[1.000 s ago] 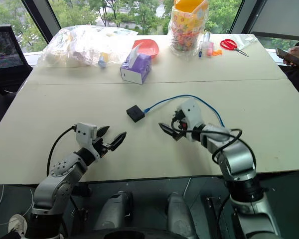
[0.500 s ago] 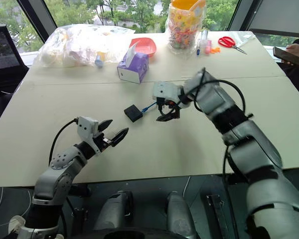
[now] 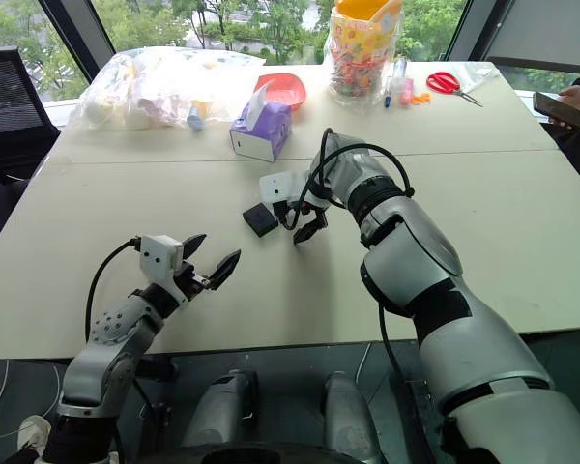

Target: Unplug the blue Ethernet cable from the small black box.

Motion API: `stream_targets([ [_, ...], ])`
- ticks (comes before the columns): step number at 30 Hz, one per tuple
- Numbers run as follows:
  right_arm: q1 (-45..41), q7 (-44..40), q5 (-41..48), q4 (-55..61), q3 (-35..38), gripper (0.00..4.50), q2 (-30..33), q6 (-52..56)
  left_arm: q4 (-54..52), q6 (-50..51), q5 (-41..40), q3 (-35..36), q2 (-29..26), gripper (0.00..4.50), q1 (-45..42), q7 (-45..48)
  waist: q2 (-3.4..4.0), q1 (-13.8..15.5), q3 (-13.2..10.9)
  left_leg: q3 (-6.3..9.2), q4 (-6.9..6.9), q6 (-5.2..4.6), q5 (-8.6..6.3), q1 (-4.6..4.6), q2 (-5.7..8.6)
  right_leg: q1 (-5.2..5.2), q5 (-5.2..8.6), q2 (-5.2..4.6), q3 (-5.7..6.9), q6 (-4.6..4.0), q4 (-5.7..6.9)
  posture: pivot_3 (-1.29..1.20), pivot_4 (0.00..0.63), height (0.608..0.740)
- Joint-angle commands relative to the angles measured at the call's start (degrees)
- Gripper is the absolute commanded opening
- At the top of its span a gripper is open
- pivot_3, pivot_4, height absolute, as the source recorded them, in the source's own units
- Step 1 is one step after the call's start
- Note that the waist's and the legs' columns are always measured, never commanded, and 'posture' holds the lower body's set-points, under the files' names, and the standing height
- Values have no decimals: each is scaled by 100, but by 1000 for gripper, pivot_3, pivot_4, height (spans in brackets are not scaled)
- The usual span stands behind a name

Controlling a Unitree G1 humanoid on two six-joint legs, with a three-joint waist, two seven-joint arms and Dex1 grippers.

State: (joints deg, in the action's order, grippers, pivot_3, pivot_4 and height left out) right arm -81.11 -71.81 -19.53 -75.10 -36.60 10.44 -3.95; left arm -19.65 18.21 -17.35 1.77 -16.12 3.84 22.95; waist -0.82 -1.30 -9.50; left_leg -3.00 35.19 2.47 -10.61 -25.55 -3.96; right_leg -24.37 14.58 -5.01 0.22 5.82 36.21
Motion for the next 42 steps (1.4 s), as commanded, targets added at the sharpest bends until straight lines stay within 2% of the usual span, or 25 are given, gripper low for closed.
stream_targets([
  [1,-174,279,-220,-164,144,4500,-237,93,-404,-136,41,192,-20,4477,81,-151,0,-9,0,1,-3,0,0,2,-1,0,0,1,0,0,2,0,150,735],
  [2,-179,323,-277,-198,162,4500,-277,101,-476,-104,19,246,-29,4477,111,-189,0,-10,0,2,-3,1,0,8,-4,1,1,4,0,-1,6,0,150,735],
  [5,-189,456,-420,-265,231,3673,-419,150,-659,-36,-24,443,-63,4500,261,-280,-1,-47,1,3,-3,5,3,11,-6,1,1,7,0,-3,9,0,150,735],
  [12,-187,492,-520,-304,484,169,-755,269,-933,177,-214,782,-152,4500,402,-344,-1,-140,2,6,-1,7,3,16,-7,4,1,7,0,-4,14,0,150,735],
  [16,-157,474,-515,-245,617,73,-775,184,-977,659,-724,1069,-299,4500,159,-286,-1,-133,2,6,-1,7,4,15,-8,4,1,8,0,-3,14,0,150,735],
  [18,-121,817,-583,-154,621,73,-691,33,-962,1093,-1094,1189,-475,4500,-52,-178,0,-128,1,7,-1,7,4,14,-8,3,0,8,0,-3,15,0,150,735],
  [22,233,1235,-410,596,860,73,-236,-682,-920,1922,-1893,1242,-954,4500,-431,268,0,-111,0,6,-1,10,6,8,-5,3,-1,7,0,1,14,0,150,735],
  [24,810,1622,-307,1699,1066,73,137,-1010,-828,2209,-2185,1204,-1145,4500,-731,459,-14,-62,-5,10,0,11,6,4,-3,7,-7,6,0,12,12,0,150,735],
  [27,1634,2144,-295,3424,1429,73,339,-16,-670,2587,-2474,1151,-1321,4500,-1101,592,-13,-52,-5,13,1,12,7,1,0,7,-8,6,0,21,11,0,150,735],
  [29,2840,2648,-676,5762,1715,73,603,386,-412,2934,-2851,1164,-1505,4500,-1540,877,-17,-8,-3,15,-3,15,9,4,-1,6,-9,7,0,23,15,0,150,735],
  [31,3462,2898,-955,6963,1774,73,728,701,-249,3122,-3050,1176,-1644,4500,-1785,1066,-9,19,-6,22,-5,18,10,5,-1,1,-2,10,1,36,29,0,150,735],
  [34,4046,3467,-1472,7810,1692,73,921,599,68,3419,-3337,1119,-1900,4500,-2178,1458,-11,22,-8,21,-5,24,14,11,-3,-6,-2,15,0,36,40,0,150,735],
  [37,4357,3803,-1575,8313,1690,73,1009,415,404,3533,-3391,1022,-2032,4500,-2492,1747,-13,29,-7,25,2,32,20,19,-4,3,10,18,0,14,41,0,150,735],
  [42,4717,3809,-1603,8805,1585,73,1199,175,768,3563,-3335,890,-2091,4500,-2901,2044,-17,50,-6,26,11,34,25,17,-3,10,11,17,-1,10,39,0,150,735],
])
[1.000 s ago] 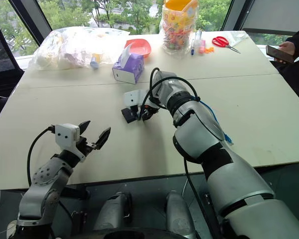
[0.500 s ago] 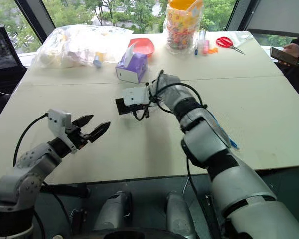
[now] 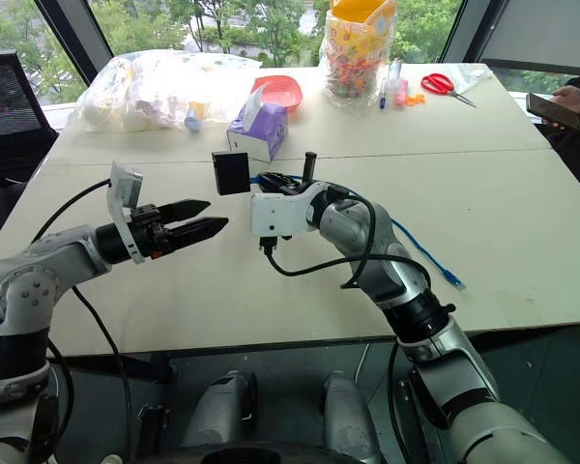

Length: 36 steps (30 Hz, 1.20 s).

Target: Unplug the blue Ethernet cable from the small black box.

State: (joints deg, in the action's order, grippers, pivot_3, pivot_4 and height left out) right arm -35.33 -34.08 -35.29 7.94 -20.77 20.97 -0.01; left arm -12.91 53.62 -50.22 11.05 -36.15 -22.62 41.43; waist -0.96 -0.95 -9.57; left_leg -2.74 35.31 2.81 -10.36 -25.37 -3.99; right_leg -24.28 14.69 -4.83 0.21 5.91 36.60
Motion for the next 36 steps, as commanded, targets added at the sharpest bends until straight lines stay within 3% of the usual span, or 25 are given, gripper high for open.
stream_targets([
  [1,214,21,-45,560,-37,73,206,-282,141,30,-56,-50,-95,4500,-330,244,-5,23,1,0,0,0,0,0,0,1,0,0,0,0,0,0,150,735],
  [11,300,-107,-74,569,-154,73,419,-371,287,105,-122,-37,-29,4500,-528,381,-9,13,-2,1,-3,-1,0,-2,0,1,0,2,-1,1,-6,0,150,735],
  [14,268,-151,-76,551,-175,0,443,-411,268,79,-94,-58,-19,3637,-472,434,-10,15,-3,1,-3,-1,0,-3,0,2,0,1,-1,1,-6,0,150,735],
  [21,253,-256,-26,604,-171,0,442,-442,236,59,-51,-156,57,698,-364,501,-10,17,-3,1,-1,-1,0,-2,0,3,0,1,-1,1,-6,0,150,735],
  [22,252,-270,-26,610,-175,0,441,-445,238,52,-32,-177,59,439,-349,525,-11,17,-3,1,-1,-1,0,-3,0,3,0,2,-1,1,-6,0,150,735],
  [26,262,-329,128,599,-134,0,437,-494,266,20,42,-264,86,445,-322,565,-11,19,-3,2,-1,-1,0,-2,0,3,0,2,-1,1,-6,0,150,735],
  [29,339,-590,889,627,122,0,197,-72,361,14,160,-360,68,445,-318,593,-13,21,-3,1,-1,-1,0,-2,0,5,0,1,-2,1,-6,0,150,735],
  [36,80,-2210,3446,956,1008,3240,299,1766,495,-200,326,-591,-349,445,-311,1480,-12,21,-4,3,0,-2,0,-2,0,7,-1,2,-2,2,-6,0,150,735],
])
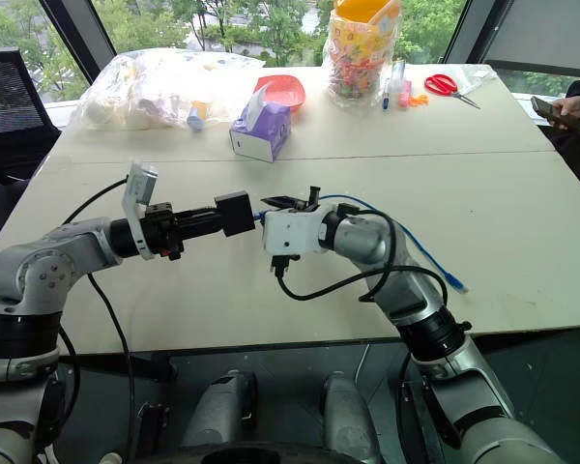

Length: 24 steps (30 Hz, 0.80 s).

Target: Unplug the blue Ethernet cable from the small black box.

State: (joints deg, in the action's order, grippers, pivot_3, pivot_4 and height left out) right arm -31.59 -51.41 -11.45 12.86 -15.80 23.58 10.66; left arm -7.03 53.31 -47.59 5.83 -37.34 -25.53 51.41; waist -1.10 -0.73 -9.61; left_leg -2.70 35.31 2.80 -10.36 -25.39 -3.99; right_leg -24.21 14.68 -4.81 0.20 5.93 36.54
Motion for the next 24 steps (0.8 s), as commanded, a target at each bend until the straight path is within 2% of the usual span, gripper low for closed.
stream_targets([
  [1,-433,-642,1614,450,795,3837,40,1251,-87,-251,90,-114,-358,445,-12,746,1,-2,-1,0,-1,0,0,0,0,0,0,0,0,0,1,0,150,735],
  [2,-581,-756,2109,410,1052,4347,47,1879,-80,-343,112,-136,-455,445,-11,992,1,-7,-1,0,-1,0,0,0,-2,-1,1,1,0,-1,1,0,150,735],
  [3,-716,-940,2654,352,1273,4433,107,2551,-55,-410,131,-164,-543,445,-38,1189,1,-5,-1,0,-1,0,0,1,-4,-1,0,2,0,-2,1,0,150,735],
  [7,-1218,-1092,4058,-25,1825,4433,207,4559,56,-590,215,-236,-684,445,-160,1570,1,5,-1,0,-2,0,-1,1,-5,-2,1,1,0,-6,1,0,150,735],
  [9,-1374,-1173,4463,-207,1819,4433,356,5270,120,-621,243,-245,-708,445,-236,1679,1,8,-1,0,-2,0,-1,1,-5,-3,1,1,0,-7,1,0,150,735],
  [13,-1388,-1275,4761,-466,1396,4433,485,5721,223,-610,233,-219,-746,445,-405,1848,2,3,-1,0,-2,-3,-2,-3,-5,-5,2,1,0,-7,-1,0,150,735],
  [19,-1452,-1101,4778,-622,1082,4433,382,5551,186,-541,191,-194,-794,445,-484,2000,2,-5,-2,-1,-6,-4,-3,-6,-5,-12,1,3,0,-5,-1,0,150,735],
  [22,-1509,-1062,4713,-752,926,3551,337,5404,183,-556,238,-222,-813,445,-510,2046,2,-2,-2,-1,-5,-4,-3,-8,-5,-12,1,3,0,-4,-1,0,150,735],
  [24,-1545,-1063,4734,-782,866,2600,341,5379,180,-544,242,-228,-813,445,-528,2054,2,-2,-2,-1,-4,-4,-3,-8,-5,-12,1,4,0,-4,-1,0,150,735],
])
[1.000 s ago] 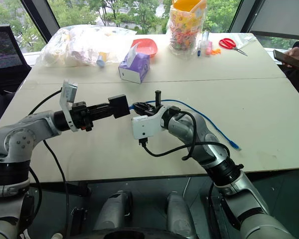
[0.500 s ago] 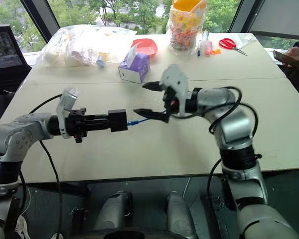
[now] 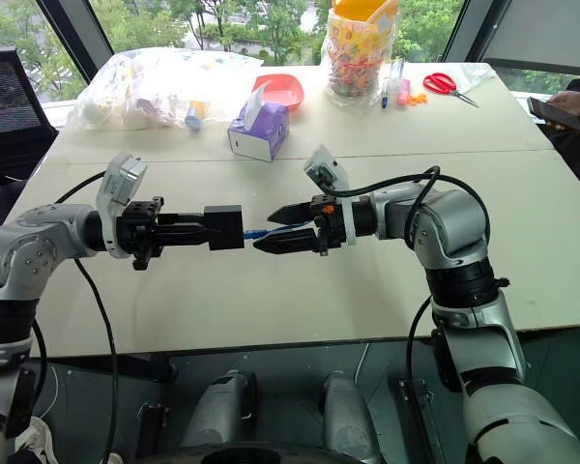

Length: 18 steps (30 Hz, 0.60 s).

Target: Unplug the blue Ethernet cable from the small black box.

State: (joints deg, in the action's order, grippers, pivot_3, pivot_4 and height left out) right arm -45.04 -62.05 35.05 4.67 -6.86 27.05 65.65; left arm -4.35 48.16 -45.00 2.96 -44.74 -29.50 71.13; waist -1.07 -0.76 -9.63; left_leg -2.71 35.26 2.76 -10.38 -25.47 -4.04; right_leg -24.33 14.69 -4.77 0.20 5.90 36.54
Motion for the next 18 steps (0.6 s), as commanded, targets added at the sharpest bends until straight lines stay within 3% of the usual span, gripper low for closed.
stream_targets([
  [1,-222,-1,89,21,-63,2600,-4,-128,-94,-18,-25,59,-68,445,-141,82,0,4,0,0,0,0,0,0,0,0,0,0,0,0,0,0,150,735],
  [17,-358,-183,114,34,-450,2600,76,-287,-187,19,-30,4,-15,445,-170,55,0,6,0,0,1,0,0,-1,0,0,-1,1,0,1,0,0,150,735],
  [18,-366,-183,115,27,-456,2331,75,-290,-196,21,-32,4,-15,445,-164,53,0,6,0,0,1,0,0,-1,0,0,-1,1,0,1,0,0,150,735],
])
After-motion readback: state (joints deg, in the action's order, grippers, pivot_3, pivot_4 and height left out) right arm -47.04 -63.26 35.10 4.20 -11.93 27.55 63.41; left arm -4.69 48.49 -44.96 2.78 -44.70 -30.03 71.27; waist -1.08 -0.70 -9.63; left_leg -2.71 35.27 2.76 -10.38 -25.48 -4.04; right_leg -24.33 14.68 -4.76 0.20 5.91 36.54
